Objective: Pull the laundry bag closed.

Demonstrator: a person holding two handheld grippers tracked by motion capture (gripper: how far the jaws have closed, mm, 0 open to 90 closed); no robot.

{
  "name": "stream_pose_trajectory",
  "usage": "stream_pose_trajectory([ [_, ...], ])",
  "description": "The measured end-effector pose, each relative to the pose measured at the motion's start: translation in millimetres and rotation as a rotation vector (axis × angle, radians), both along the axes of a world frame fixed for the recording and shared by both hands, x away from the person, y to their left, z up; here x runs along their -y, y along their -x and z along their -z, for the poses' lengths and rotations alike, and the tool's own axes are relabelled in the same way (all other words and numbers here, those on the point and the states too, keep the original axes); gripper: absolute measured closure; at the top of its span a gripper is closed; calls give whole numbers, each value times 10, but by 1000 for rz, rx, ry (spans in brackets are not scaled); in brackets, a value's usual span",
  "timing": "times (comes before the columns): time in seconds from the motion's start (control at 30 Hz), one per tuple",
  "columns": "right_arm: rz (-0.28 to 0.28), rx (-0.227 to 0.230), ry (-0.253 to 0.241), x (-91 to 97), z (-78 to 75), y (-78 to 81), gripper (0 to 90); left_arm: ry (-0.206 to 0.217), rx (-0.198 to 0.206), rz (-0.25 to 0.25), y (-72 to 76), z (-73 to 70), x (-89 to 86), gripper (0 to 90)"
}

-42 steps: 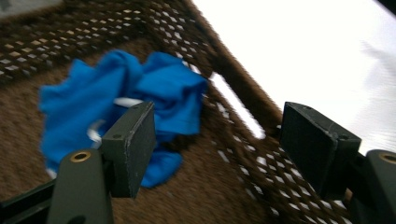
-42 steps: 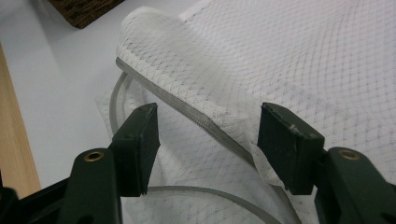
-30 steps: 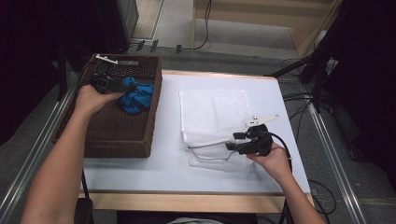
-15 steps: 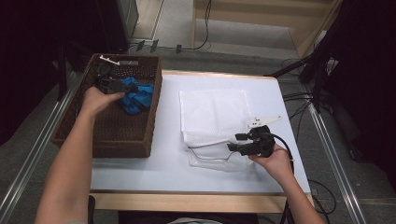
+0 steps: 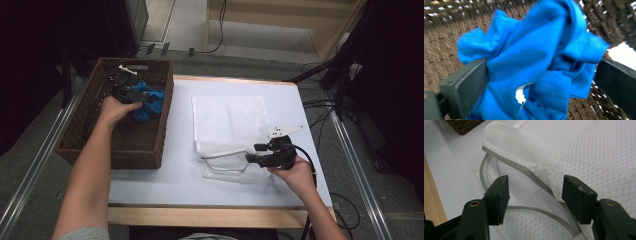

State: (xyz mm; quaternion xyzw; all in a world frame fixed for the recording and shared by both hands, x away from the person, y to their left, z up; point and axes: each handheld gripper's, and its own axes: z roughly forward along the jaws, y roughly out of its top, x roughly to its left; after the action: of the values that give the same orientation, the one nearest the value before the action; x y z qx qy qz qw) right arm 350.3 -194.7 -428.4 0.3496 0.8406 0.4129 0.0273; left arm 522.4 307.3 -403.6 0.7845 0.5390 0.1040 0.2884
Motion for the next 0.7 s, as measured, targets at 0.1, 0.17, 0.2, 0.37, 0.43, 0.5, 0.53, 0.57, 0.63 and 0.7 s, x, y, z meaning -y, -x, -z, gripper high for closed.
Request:
stream_pose_trajectory([
  [0.1,0,2,1,6,1,5,399,-14,-11,-19,-46,62,19,0],
  [0.17,2,-3,1,7,4,5,399,-1,-4,-43,-69,89,11,0],
  [0.2,1,-1,1,6,6,3,399,2,-1,-52,-80,112,7,0],
  [0.37,-6,-2,1,-15,13,-4,399,-44,-32,-79,-118,231,10,0],
  [0.43,-6,-2,7,-24,15,-5,400,-53,-18,-80,-125,247,33,0],
  [0.5,-9,-6,7,-30,17,-7,400,-79,-5,-84,-123,275,53,0],
  [0.53,-10,-6,7,-32,17,-7,400,-98,4,-87,-121,290,69,11],
  [0.57,-9,-7,6,-33,18,-9,400,-130,16,-74,-115,293,86,37],
  [0.63,-6,-4,6,-33,21,-16,401,-175,42,-36,-99,305,127,106],
  [0.7,-7,0,5,-35,24,-24,401,-185,62,-6,-90,312,148,173],
])
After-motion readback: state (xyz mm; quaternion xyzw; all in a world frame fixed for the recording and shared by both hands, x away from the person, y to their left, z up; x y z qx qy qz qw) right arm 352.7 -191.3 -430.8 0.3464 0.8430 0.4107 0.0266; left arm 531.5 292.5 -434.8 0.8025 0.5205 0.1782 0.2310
